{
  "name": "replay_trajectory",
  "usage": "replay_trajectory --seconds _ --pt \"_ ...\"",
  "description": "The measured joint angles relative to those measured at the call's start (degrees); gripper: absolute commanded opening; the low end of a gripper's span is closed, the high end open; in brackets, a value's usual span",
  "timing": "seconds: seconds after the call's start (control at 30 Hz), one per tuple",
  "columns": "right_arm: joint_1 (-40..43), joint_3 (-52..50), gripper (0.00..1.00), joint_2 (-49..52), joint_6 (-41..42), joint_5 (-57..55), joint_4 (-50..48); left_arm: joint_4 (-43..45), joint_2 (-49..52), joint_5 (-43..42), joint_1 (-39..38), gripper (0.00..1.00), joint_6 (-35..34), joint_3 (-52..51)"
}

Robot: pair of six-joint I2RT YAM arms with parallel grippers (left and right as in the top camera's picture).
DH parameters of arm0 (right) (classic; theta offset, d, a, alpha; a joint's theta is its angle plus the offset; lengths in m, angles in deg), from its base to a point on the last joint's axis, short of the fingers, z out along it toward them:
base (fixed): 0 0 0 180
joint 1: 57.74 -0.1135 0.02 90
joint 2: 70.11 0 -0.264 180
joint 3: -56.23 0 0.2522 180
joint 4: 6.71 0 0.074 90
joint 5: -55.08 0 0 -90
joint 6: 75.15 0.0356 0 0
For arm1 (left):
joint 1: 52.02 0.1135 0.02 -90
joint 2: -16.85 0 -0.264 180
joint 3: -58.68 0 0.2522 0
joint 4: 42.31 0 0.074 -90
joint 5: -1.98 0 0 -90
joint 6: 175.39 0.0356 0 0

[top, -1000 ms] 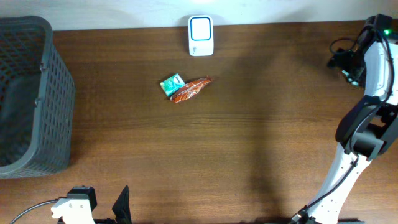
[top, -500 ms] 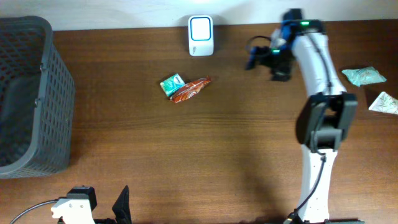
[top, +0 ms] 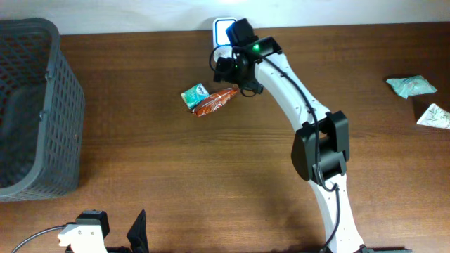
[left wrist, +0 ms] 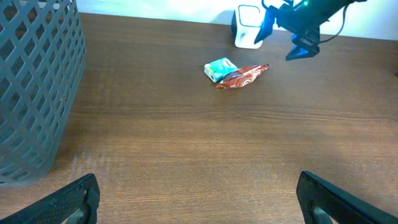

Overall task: Scan the item barcode
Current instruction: 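Move the right gripper to the red snack packet and grasp it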

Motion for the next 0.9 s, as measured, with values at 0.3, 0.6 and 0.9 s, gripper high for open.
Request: replay_trajectory --seconds 0.3,0.6,0.9 --pt "-0.35 -9.07 0.99 0.07 15.34 -0.98 -5.86 0.0 0.0 0.0 0.0 0.99 0.0 0.0" --pt "-0.74 -13.9 0.95 0.31 17.53 5.4 -13.84 0.0 0.0 0.0 0.0 0.99 0.0 0.0" --pt "-3.26 -15.28 0.82 0.42 18.64 6.27 -19.39 -0.02 0.0 0.0 0.0 0.99 -0.02 0.0"
